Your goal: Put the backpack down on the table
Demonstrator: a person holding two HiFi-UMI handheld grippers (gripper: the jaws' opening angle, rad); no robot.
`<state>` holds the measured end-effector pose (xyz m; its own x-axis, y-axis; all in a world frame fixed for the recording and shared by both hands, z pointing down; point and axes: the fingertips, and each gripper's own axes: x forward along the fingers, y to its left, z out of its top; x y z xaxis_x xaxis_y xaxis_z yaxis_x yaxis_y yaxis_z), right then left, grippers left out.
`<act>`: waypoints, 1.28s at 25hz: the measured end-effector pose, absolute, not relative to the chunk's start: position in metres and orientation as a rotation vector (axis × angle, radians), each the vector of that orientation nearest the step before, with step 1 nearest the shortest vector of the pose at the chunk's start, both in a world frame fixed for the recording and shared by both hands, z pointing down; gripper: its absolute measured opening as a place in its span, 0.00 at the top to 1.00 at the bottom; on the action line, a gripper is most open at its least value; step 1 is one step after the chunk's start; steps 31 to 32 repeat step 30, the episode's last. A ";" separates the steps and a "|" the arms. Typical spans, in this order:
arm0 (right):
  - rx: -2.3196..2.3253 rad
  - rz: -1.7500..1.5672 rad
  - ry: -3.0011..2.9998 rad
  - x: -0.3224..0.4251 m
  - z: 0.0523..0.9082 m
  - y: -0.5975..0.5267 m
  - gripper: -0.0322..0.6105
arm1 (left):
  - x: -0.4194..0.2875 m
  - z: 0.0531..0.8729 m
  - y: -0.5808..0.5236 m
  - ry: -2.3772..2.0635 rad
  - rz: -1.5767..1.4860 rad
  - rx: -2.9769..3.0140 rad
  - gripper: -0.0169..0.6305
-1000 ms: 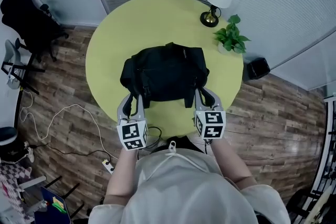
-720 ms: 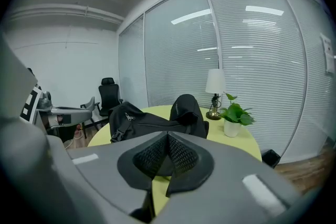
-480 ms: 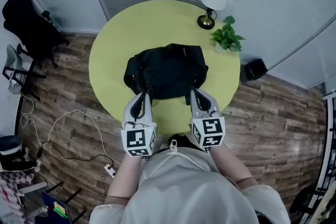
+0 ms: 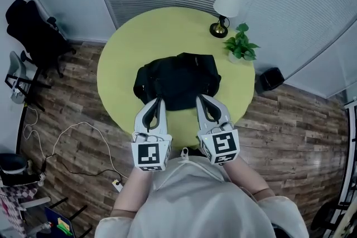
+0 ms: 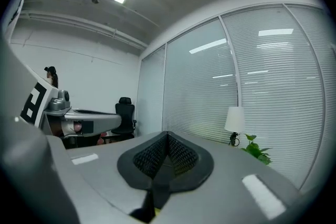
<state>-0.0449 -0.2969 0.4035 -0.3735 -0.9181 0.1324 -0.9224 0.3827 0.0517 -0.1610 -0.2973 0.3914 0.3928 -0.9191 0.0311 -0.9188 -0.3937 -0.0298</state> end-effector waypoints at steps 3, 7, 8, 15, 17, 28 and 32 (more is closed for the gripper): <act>1.658 0.052 -2.506 -0.044 0.404 -0.299 0.95 | -0.156 0.392 -0.299 1.699 -0.080 -2.647 0.96; 1.641 0.052 -2.514 -0.043 0.403 -0.302 0.95 | -0.150 0.387 -0.300 1.673 -0.049 -2.697 0.96; 1.640 0.052 -2.515 -0.042 0.403 -0.303 0.95 | -0.149 0.387 -0.301 1.671 -0.051 -2.697 0.96; 1.624 0.027 -2.510 -0.043 0.404 -0.306 0.95 | -0.151 0.390 -0.306 1.708 -0.070 -2.699 0.96; 1.617 0.023 -2.510 -0.043 0.406 -0.309 0.95 | -0.151 0.393 -0.309 1.726 -0.075 -2.694 0.96; 1.610 0.039 -2.519 -0.032 0.411 -0.327 0.95 | -0.149 0.405 -0.328 1.783 -0.114 -2.686 0.96; 1.606 0.028 -2.514 -0.030 0.413 -0.332 0.95 | -0.147 0.408 -0.333 1.790 -0.115 -2.701 0.96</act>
